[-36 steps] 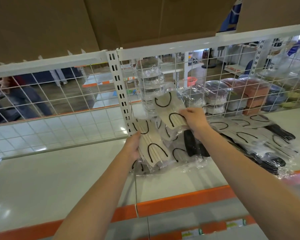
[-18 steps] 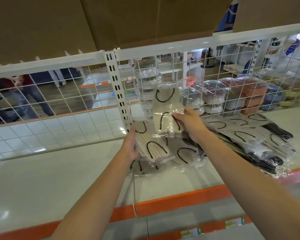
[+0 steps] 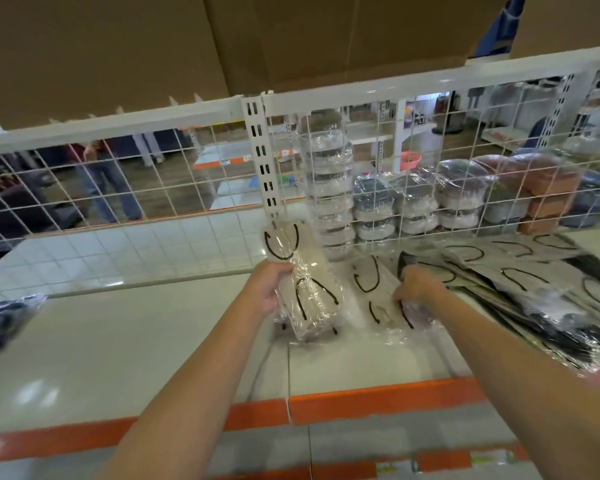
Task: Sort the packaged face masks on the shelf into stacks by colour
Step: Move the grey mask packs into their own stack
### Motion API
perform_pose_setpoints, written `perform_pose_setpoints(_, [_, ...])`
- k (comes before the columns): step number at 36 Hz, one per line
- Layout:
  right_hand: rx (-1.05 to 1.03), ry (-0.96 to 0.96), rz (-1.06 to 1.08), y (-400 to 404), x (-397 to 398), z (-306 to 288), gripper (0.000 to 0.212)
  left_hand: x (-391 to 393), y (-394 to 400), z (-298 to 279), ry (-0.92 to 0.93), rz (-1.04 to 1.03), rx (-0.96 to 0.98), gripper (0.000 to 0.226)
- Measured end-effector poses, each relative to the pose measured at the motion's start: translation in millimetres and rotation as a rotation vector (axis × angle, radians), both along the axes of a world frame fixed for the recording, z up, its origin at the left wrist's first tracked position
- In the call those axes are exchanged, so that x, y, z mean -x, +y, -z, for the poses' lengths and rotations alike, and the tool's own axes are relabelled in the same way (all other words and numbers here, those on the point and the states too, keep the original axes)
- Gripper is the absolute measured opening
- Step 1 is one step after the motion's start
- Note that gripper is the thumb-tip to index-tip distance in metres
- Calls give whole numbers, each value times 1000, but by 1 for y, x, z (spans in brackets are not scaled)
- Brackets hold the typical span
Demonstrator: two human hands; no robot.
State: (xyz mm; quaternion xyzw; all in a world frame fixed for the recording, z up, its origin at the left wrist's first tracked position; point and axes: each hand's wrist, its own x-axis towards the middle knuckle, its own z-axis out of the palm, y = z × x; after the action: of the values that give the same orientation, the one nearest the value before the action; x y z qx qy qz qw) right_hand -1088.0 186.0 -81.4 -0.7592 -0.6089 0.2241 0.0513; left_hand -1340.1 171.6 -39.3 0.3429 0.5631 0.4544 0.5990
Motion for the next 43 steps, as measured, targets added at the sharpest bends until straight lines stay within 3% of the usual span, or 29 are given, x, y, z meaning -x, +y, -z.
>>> perform_pose_setpoints(2, [-58, 50, -10, 5, 3, -18, 24, 2, 0, 0, -23, 2, 52, 24])
perform_pose_setpoints(5, [-231, 346, 18, 6, 10, -47, 11, 1, -4, 1, -41, -13, 106, 21])
perform_pose_setpoints(9, [-255, 1139, 116, -5, 30, -84, 29, -2, 0, 9, -85, -10, 108, 33])
perform_pose_setpoints(11, [-242, 1348, 101, -9, 41, -92, 42, -7, 1, 9, -187, -11, 87, 35])
perform_pose_setpoints(13, [-216, 1314, 40, -12, 55, -89, 58, -10, 0, 6, -386, 72, 54, 49])
perform_pose_setpoints(15, [-188, 992, -91, -17, 70, -78, 78, -10, 2, 6, -503, 195, 20, 66])
perform_pose_setpoints(17, [-206, 554, -264, -22, 87, -64, 85, -9, 3, 6, -377, 199, -21, 65])
perform_pose_setpoints(18, [-218, 430, -335, -23, 97, -55, 87, -7, 2, 7, -249, 170, -41, 56])
perform_pose_setpoints(20, [-190, 374, -377, -22, 110, -42, 100, -2, 1, 11, -32, 38, -66, 35])
perform_pose_setpoints(23, [-148, 489, -297, -11, 126, -33, 111, 16, -7, 7, 45, -56, -209, 19])
perform_pose_setpoints(25, [-134, 704, -215, -8, 138, -38, 106, 32, -14, 0, 66, -60, -295, 18])
perform_pose_setpoints(26, [-131, 834, -207, -9, 145, -43, 90, 41, -16, -2, 99, -67, -329, 20])
perform_pose_setpoints(28, [-172, 984, -260, -9, 161, -49, 40, 57, -21, -4, 152, -91, -390, 23])
perform_pose_setpoints(31, [-253, 958, -335, -7, 186, -46, 20, 78, -32, -2, 199, -144, -421, 21])
perform_pose_setpoints(35, [-166, 742, -431, -14, 209, -19, 22, 96, -49, 13, 260, -233, -373, 20])
perform_pose_setpoints(39, [-50, 712, -421, -18, 214, 3, 39, 108, -55, 26, 222, -380, -280, 21])
perform_pose_setpoints(41, [-21, 774, -290, -18, 213, 7, 46, 114, -52, 24, 68, -488, -233, 16])
perform_pose_setpoints(43, [65, 970, -95, -19, 212, 8, 57, 122, -50, 17, -206, -594, -203, 26])
